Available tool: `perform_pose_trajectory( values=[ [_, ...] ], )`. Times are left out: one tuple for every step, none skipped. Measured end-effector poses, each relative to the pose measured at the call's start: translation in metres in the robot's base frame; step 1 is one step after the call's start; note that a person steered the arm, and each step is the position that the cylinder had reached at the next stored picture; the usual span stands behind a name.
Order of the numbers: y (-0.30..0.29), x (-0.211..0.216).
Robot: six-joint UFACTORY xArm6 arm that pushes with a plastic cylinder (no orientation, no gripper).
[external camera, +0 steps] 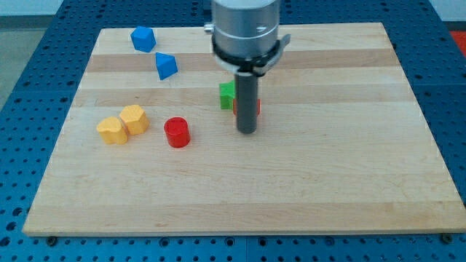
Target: Move red star towards the left
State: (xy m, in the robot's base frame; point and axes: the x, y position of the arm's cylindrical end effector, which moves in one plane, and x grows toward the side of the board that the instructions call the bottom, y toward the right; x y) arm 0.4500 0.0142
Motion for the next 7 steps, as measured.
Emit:
perform_pose_trajectory(
  values=[
    [0.008,-0.01],
    [-0.004,0.011],
    [-0.031,0.007],
    [-0.034,-0.024],
    [-0.034,-0.034],
    [-0.033,-0.034],
    [-0.009,-0.048]
  ],
)
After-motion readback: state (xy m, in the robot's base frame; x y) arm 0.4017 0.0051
